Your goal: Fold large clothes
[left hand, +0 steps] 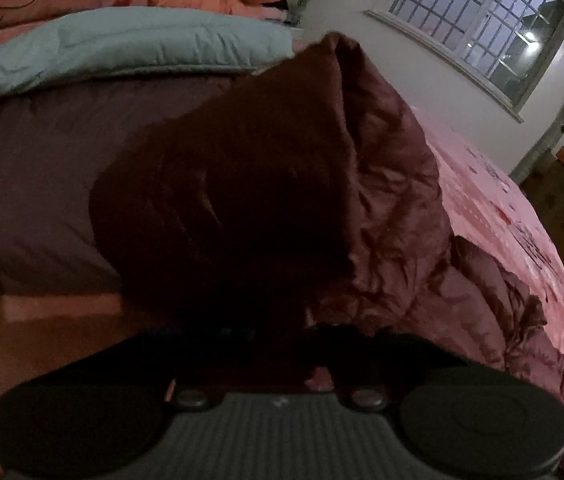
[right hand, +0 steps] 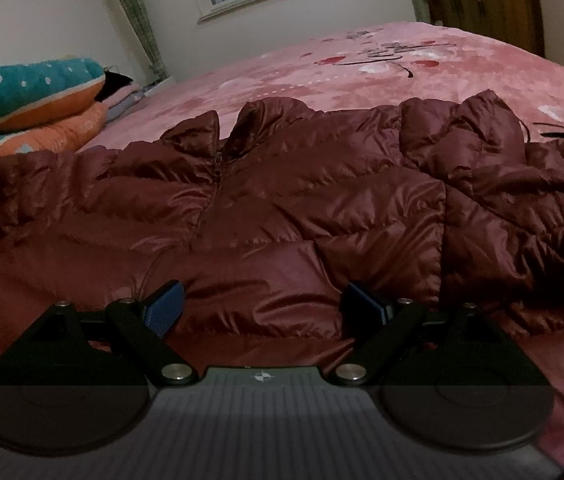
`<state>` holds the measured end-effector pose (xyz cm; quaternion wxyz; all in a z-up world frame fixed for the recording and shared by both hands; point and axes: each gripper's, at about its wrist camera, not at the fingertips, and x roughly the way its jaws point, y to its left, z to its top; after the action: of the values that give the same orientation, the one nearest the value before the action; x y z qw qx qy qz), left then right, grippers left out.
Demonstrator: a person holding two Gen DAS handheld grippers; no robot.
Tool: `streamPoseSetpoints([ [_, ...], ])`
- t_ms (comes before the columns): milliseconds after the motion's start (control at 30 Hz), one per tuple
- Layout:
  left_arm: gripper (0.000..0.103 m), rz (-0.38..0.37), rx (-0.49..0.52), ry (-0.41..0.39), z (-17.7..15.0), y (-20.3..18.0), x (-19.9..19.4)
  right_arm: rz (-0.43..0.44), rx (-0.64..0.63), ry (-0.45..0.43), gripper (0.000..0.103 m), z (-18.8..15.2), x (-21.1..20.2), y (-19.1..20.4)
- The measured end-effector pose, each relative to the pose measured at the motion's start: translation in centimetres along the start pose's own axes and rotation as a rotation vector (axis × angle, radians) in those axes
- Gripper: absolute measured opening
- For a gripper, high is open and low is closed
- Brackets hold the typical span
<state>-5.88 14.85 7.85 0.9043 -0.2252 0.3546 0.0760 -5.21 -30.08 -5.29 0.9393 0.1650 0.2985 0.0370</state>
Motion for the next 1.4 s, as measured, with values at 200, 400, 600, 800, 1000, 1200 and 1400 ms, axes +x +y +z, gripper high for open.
streamPoseSetpoints([
  [200, 0.007, -0.081, 0.015, -0.014, 3.3, 0.5, -2.5, 0.038, 0.045, -0.024, 0.103, 0.4, -0.6, -0.3],
  [400, 0.007, -0.196, 0.054, -0.037, 8.9, -0.1, -7.4, 0.071, 0.082, -0.078, 0.103, 0.8, -1.9, -1.0],
  [600, 0.007, -0.292, 0.062, -0.04, 14.1, -1.5, -10.5, 0.058, 0.124, -0.117, 0.103, 1.2, -3.0, -2.2],
  [800, 0.007, -0.389, 0.231, 0.05, 13.7, -9.0, -10.3, 0.028, 0.195, -0.166, 0.103, 1.7, -4.4, -4.3],
  [1000, 0.007, -0.544, 0.417, 0.169, 9.8, -18.6, -8.4, 0.029, 0.343, -0.227, 0.103, 1.8, -5.9, -7.7],
  [1200, 0.008, -0.664, 0.537, 0.321, 4.1, -27.9, -4.0, 0.037, 0.436, -0.258, 0.103, 1.6, -7.0, -10.0],
  [1400, 0.028, -0.646, 0.587, 0.474, -1.9, -33.9, 3.8, 0.024, 0.436, -0.28, 0.103, 1.5, -8.0, -11.1],
])
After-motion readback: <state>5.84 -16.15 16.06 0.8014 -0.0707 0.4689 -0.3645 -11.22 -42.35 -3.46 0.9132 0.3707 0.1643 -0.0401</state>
